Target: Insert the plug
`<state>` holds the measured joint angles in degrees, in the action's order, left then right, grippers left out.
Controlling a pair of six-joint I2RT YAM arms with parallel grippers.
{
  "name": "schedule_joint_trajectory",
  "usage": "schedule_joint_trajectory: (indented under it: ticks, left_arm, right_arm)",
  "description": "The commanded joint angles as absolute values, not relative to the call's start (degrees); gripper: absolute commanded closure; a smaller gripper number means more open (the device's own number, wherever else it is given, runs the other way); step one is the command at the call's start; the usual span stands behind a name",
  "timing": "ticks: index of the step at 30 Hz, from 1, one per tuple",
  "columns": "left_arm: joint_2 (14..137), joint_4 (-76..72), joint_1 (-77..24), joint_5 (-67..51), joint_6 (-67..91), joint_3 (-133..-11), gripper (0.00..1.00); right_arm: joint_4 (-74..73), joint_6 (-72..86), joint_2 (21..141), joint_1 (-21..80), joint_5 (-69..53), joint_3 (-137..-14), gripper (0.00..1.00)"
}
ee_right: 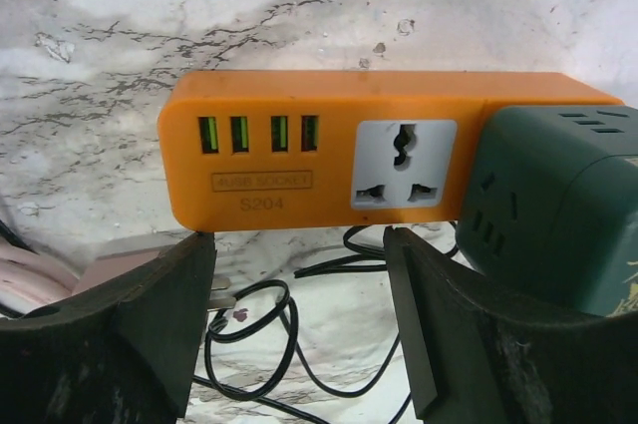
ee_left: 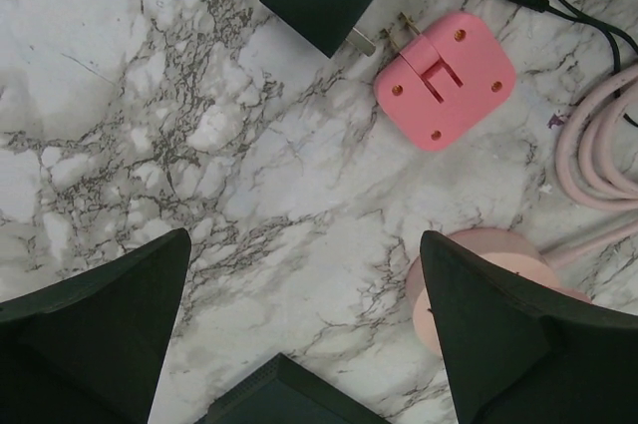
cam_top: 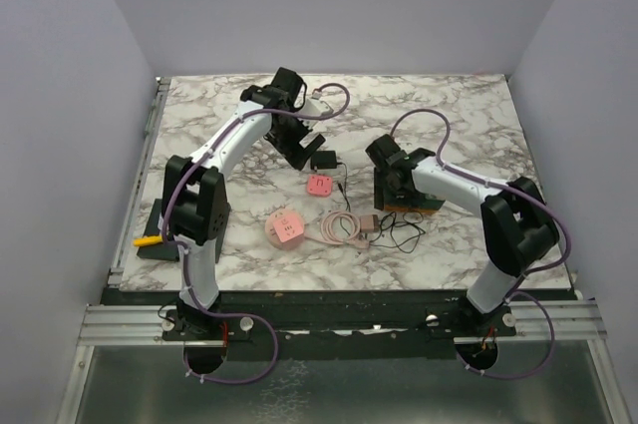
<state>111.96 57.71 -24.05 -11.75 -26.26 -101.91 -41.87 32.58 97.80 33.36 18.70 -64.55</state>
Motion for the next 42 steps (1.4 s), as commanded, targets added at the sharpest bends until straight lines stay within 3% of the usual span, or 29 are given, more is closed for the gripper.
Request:
schedule_joint_trajectory:
  ticks: [1, 9, 15, 25, 35, 42]
  left_arm:
    - [117.5, 55.9, -24.4, -10.3, -27.9, -107.1, 0.01]
    - [126.7, 55.8, -27.9, -8.3, -35.8, -116.3, 0.02]
    - [130.9, 55.8, -28.7, -11.1, -37.6, -120.8, 0.07]
    - [132.5, 52.6, -29.0, -11.7, -47.2, -117.5, 0.11]
    - [134.6, 52.6, -29.6, -16.5, -52.4, -117.7, 0.33]
    - [134.1, 52.6, -29.7, -17.4, -53.7, -116.9, 0.76]
  right_arm:
    - [-42.3, 32.3, 95.3, 32.7, 20.7, -63.9, 0.28]
    - [-42.4, 29.0, 87.7, 32.8, 15.0, -67.4, 0.20]
    - [-43.2, 28.7, 83.6, 32.1, 13.6, -70.0, 0.20]
    - [-43.2, 29.9, 76.8, 27.4, 8.4, -70.1, 0.23]
    - [-43.3, 30.0, 73.6, 24.5, 4.6, -71.1, 0.26]
    - [-43.3, 29.6, 72.6, 22.1, 2.4, -72.1, 0.28]
